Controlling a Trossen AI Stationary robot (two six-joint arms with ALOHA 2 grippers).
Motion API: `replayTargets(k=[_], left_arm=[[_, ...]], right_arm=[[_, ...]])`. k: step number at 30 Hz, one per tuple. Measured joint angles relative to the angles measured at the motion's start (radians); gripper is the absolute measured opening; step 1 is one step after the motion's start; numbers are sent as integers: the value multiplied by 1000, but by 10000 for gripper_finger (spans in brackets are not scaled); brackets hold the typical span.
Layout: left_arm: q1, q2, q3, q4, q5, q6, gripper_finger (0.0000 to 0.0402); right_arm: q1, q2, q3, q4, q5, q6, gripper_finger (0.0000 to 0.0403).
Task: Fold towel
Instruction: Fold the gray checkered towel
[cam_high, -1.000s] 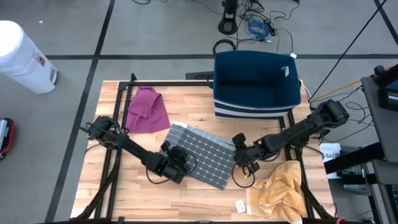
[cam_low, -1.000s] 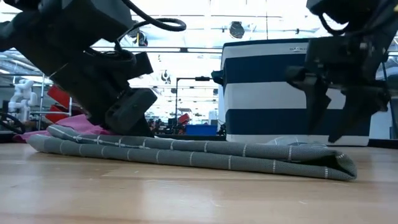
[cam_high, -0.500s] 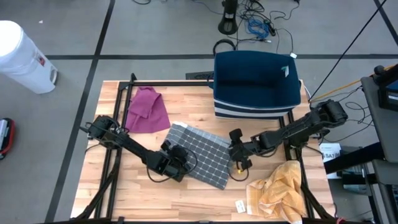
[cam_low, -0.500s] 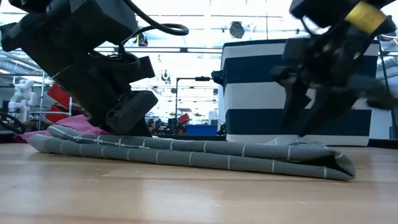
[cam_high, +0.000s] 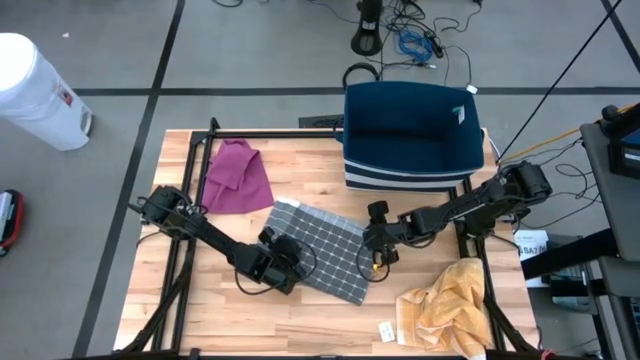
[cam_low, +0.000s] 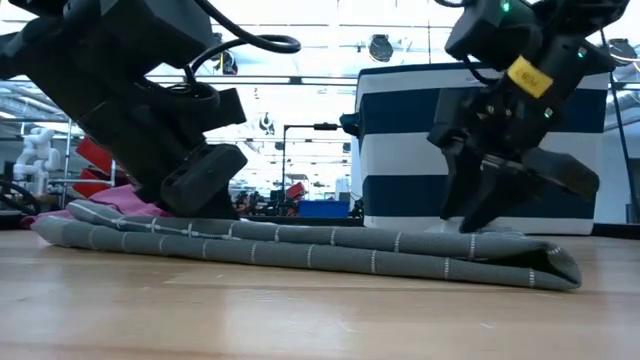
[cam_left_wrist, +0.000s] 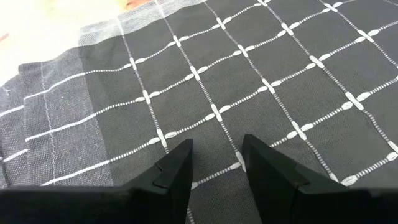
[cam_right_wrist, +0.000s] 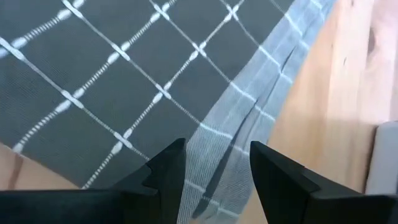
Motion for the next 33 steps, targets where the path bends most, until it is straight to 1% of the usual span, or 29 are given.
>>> replayTargets(k=[5,9,12,17,18,21,22,26,33], left_arm=[[0,-1,0,-20,0,0,149],[0,-2,1,-56,-1,0,149],[0,-3,2,-98,-5,-3,149],[-1,-3,1,-130,-32,-3,149],[-1,-2,0,-136,-42,-3,149],[0,0,-1,-144,-57,30,149],[0,0,-1,-143,-57,50,149],[1,0,-1,-139,-57,104,149],[0,0,-1,-131,-63,105,149]], right_arm=[[-8,16,-51,37,-1,52,166],[4,7,-57,44,-5,76,166],[26,-23,-50,26,-25,70,166],[53,-113,-41,12,-31,36,166],[57,-130,-41,1,-50,21,166],[79,-168,-40,-22,-157,-40,166],[87,-173,-40,-34,-171,-54,166],[111,-162,-40,-58,-178,-99,166],[118,-73,-40,-22,-167,-159,166]])
